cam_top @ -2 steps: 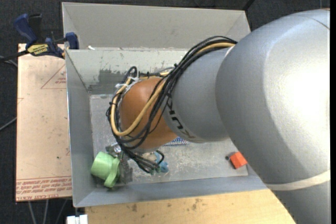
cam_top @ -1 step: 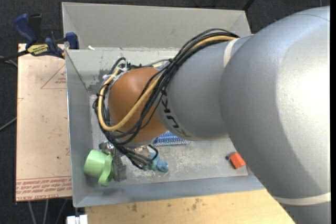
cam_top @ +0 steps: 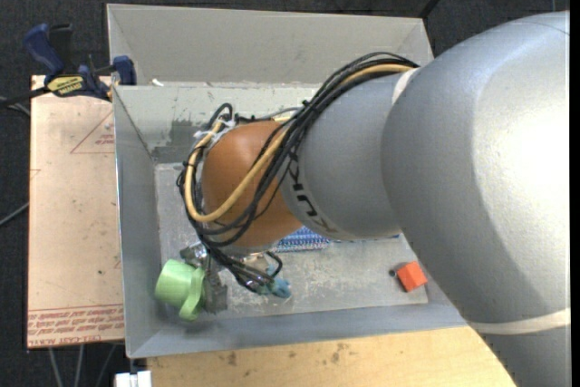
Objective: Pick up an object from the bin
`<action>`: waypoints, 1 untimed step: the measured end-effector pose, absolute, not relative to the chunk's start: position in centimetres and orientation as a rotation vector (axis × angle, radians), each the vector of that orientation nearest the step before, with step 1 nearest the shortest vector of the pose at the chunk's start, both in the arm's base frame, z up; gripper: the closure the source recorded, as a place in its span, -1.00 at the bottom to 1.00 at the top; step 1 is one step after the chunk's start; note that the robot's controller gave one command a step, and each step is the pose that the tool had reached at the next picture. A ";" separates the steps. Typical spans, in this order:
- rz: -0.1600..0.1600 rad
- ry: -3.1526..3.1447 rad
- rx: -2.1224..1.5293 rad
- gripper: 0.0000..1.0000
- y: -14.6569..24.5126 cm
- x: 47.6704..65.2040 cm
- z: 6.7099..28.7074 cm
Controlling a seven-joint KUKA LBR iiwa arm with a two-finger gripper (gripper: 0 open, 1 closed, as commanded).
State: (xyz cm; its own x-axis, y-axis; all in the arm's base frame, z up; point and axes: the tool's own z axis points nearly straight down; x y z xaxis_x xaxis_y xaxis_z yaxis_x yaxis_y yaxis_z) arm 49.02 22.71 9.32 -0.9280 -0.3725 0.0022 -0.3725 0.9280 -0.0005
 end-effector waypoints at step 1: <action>-0.007 -3.097 0.586 1.00 25.2 48.5 19.8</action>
Offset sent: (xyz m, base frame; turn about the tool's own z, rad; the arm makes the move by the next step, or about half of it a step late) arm -0.0071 0.0223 0.1004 0.0102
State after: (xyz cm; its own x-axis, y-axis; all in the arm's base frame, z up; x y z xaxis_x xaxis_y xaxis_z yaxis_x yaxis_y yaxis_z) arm 48.47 25.18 19.80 -0.9307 -0.3655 -0.0107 -0.3656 0.9308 0.0025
